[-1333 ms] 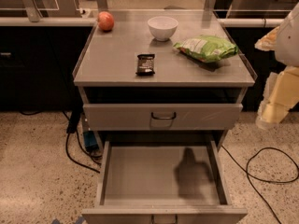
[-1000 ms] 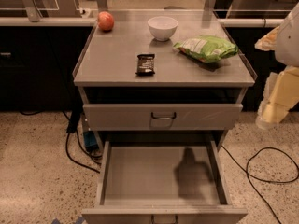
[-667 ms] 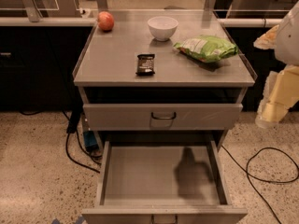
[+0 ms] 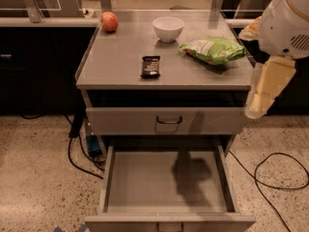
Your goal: Place rxbar chocolate into middle drawer
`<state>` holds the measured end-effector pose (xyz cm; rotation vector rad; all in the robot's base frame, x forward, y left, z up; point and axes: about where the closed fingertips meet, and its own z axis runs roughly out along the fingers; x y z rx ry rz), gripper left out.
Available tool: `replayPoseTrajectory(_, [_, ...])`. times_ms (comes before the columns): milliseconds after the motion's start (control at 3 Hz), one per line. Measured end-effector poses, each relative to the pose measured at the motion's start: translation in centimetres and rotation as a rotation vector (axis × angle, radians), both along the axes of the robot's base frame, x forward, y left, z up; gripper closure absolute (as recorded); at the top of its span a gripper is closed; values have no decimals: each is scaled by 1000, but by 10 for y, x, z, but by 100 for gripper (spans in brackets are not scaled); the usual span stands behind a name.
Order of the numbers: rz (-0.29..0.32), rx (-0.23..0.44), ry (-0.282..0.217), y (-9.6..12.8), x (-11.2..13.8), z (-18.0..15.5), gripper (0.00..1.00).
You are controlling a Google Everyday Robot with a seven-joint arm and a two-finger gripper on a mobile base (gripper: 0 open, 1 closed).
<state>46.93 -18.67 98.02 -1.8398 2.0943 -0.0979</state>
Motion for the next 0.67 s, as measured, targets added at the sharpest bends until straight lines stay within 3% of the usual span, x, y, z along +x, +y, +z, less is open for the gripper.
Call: replayPoseTrajectory(667, [137,-23,-14,40,61,-4,0])
